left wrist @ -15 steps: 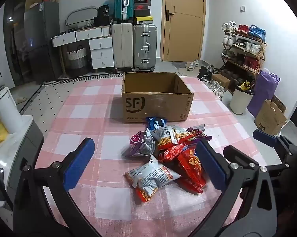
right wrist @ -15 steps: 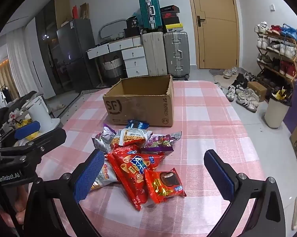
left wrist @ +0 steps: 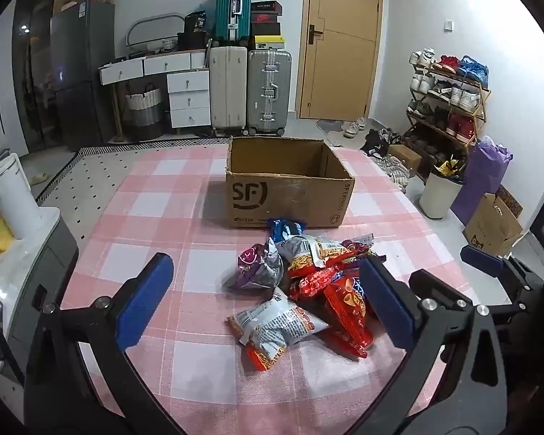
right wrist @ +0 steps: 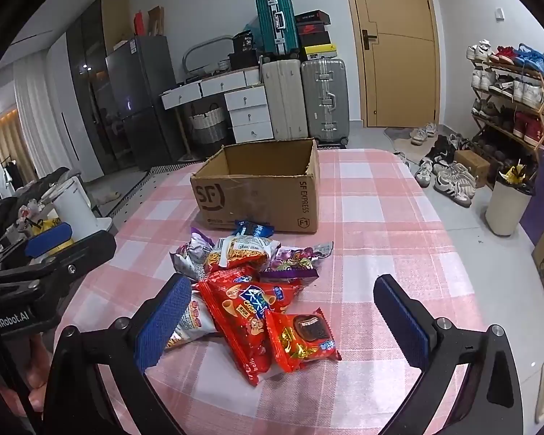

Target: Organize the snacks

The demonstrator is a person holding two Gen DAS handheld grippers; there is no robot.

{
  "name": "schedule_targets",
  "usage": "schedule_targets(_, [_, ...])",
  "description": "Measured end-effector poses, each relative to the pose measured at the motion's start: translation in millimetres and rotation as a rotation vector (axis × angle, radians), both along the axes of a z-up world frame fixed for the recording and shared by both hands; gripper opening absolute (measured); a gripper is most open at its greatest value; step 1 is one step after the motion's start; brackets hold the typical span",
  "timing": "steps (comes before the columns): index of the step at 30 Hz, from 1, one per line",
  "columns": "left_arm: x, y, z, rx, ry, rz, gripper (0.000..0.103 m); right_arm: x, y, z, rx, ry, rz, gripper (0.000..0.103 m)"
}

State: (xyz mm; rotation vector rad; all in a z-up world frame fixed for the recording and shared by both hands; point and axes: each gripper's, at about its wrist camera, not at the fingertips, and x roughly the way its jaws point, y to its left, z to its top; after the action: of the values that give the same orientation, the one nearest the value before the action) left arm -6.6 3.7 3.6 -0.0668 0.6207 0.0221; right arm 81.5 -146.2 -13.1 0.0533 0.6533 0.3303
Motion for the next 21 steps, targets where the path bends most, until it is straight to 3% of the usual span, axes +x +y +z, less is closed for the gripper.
schedule_targets(21, [1.5,-0.5,-1.3,0.002,0.014,0.006,0.102,-1.3,-6.9,1.7,-0.002,0.002,-0.001,0.103])
